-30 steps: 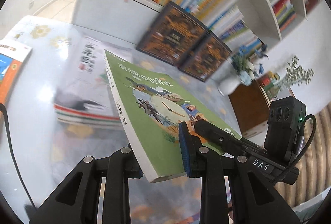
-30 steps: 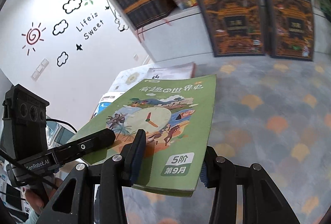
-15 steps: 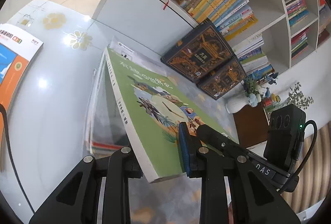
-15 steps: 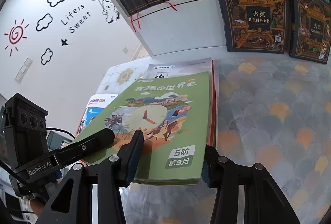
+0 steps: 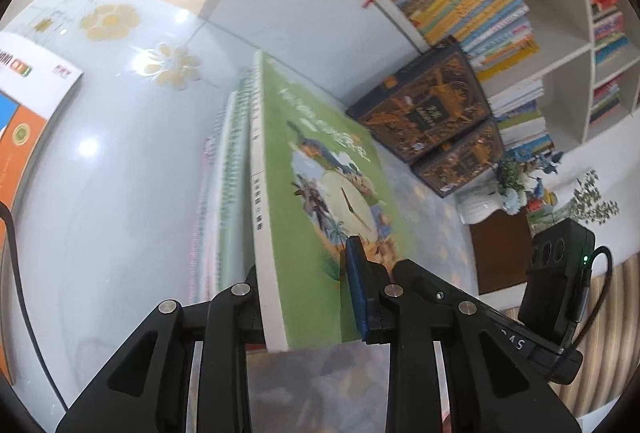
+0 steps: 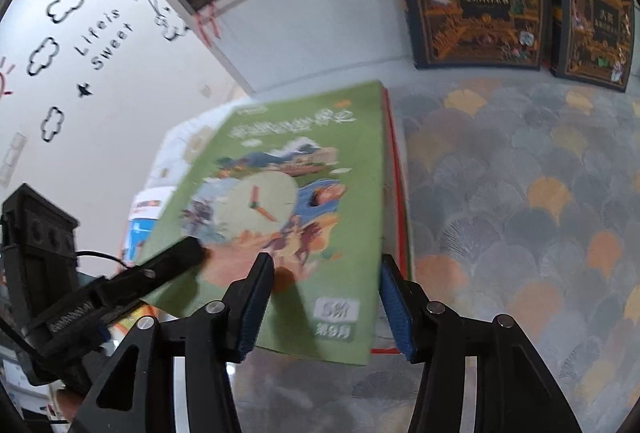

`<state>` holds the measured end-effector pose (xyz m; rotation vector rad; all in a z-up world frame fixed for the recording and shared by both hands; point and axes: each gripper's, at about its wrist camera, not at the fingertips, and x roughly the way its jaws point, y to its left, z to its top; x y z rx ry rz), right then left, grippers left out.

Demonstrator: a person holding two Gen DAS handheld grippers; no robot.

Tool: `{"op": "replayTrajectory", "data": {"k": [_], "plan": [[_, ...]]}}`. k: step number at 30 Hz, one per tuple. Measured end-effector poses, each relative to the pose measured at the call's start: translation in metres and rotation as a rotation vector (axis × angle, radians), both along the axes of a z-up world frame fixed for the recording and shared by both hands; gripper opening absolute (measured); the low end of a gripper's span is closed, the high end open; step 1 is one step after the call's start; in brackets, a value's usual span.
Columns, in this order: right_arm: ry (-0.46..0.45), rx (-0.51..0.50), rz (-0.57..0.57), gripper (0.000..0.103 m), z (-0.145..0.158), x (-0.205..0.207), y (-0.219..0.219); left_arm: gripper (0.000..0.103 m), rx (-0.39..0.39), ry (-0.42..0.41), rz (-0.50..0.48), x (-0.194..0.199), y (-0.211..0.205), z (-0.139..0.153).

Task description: Organize books

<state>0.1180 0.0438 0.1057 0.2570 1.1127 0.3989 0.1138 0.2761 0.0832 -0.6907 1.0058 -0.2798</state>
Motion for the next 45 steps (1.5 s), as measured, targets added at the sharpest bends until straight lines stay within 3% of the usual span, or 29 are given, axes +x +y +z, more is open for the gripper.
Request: {"op": "replayTrajectory", "data": {"k": [2, 5, 10, 14, 18, 19, 22, 26, 31, 35, 38, 42, 45], "plan": [[0.001, 0.005, 0.004, 0.051, -0.004, 0.0, 0.0, 0.026, 0.015, 0.023, 0.032, -0.003, 0.009, -0.008], [-0.007, -0.018, 0.012, 0.051, -0.006, 0.002, 0.003, 0.026, -0.04, 0.019, 0.05, -0.01, 0.017, -0.011], [0.001, -0.024, -0.024, 0.051, -0.012, 0.005, -0.006, 0.026, 0.102, 0.005, 0.085, -0.023, 0.019, 0.002], [0.033, -0.018, -0.065, 0.051, -0.021, 0.009, -0.018, 0.03, 0.091, 0.027, 0.063, -0.017, 0.02, 0.001], [0.093, 0.054, -0.061, 0.051, -0.029, 0.011, -0.02, 0.03, 0.142, 0.058, 0.023, -0.013, 0.003, -0.002], [0.105, 0.064, -0.042, 0.057, -0.03, 0.011, -0.017, 0.031, 0.151, 0.057, 0.019, -0.015, 0.0, -0.002], [0.085, 0.03, -0.009, 0.06, -0.029, 0.007, -0.013, 0.031, 0.15, 0.064, 0.02, -0.022, -0.005, 0.002], [0.078, 0.075, -0.02, 0.06, -0.021, -0.005, -0.028, 0.031, 0.144, 0.05, 0.052, -0.039, 0.0, 0.012], [0.013, 0.067, -0.003, 0.06, -0.002, -0.038, -0.057, 0.031, 0.202, -0.006, 0.061, -0.064, -0.015, 0.038], [-0.086, 0.014, 0.022, 0.06, 0.02, -0.076, -0.095, 0.034, 0.439, -0.091, 0.029, -0.089, -0.052, 0.078], [-0.206, -0.075, 0.047, 0.061, 0.044, -0.108, -0.127, 0.034, 0.543, -0.149, -0.01, -0.101, -0.086, 0.104], [-0.304, -0.13, 0.005, 0.063, 0.071, -0.14, -0.171, 0.039, 0.595, -0.209, -0.079, -0.109, -0.148, 0.125], [-0.361, -0.143, -0.077, 0.07, 0.094, -0.155, -0.213, 0.042, 0.58, -0.21, -0.089, -0.111, -0.191, 0.132]]}}
